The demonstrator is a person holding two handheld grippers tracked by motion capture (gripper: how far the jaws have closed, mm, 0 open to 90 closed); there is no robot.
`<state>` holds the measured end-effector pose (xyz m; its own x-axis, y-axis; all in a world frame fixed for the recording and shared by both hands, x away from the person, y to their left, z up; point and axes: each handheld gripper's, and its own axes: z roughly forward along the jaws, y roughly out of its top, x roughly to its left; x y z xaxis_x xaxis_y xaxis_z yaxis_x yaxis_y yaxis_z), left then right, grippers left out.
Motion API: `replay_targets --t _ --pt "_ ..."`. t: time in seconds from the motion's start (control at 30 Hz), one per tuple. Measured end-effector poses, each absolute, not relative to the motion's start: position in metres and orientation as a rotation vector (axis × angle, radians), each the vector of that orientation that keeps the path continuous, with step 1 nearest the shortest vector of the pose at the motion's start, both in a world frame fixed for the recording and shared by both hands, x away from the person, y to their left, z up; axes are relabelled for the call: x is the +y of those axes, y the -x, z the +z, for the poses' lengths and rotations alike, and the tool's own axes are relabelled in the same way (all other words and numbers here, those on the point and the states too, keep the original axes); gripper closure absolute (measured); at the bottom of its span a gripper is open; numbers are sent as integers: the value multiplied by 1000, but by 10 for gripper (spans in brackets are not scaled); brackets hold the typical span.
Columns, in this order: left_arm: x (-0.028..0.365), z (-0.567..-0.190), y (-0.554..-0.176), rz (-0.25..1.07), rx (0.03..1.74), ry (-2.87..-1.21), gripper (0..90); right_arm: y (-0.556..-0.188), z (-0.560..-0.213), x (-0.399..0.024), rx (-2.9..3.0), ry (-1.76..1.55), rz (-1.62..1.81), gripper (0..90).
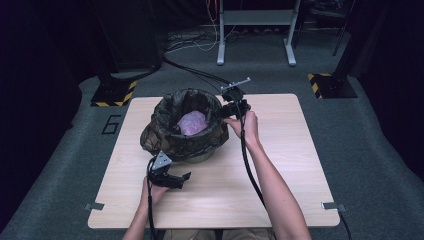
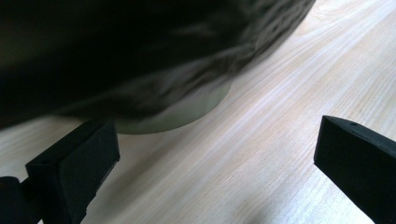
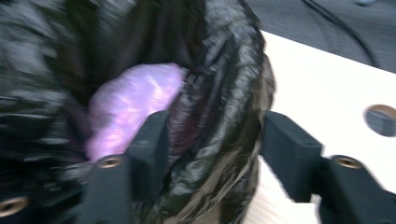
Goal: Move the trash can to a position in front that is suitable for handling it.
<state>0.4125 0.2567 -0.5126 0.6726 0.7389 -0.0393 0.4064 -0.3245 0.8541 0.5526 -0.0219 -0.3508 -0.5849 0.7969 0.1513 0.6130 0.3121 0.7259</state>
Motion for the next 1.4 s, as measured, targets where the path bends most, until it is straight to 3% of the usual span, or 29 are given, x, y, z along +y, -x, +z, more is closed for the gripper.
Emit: replay_targets --t 0.13,0.3,1.23,1.3,1.4 --pt "262 -512 -413 461 907 -1951 0 -553 -354 -16 2326 -1305 1087 570" --pt "265 -509 -413 461 919 -1943 0 -552 -353 -20 2304 -1326 1054 614" --pt "294 -500 -425 454 1011 -1962 0 -541 -355 -97 2186 -1432 1050 655" --pt "296 -498 -426 456 1014 -1958 0 -541 -356 -99 2186 -1436 1046 653" --pt "299 -488 -430 459 1022 -1948 1 -542 -355 -104 2182 -1446 1047 581"
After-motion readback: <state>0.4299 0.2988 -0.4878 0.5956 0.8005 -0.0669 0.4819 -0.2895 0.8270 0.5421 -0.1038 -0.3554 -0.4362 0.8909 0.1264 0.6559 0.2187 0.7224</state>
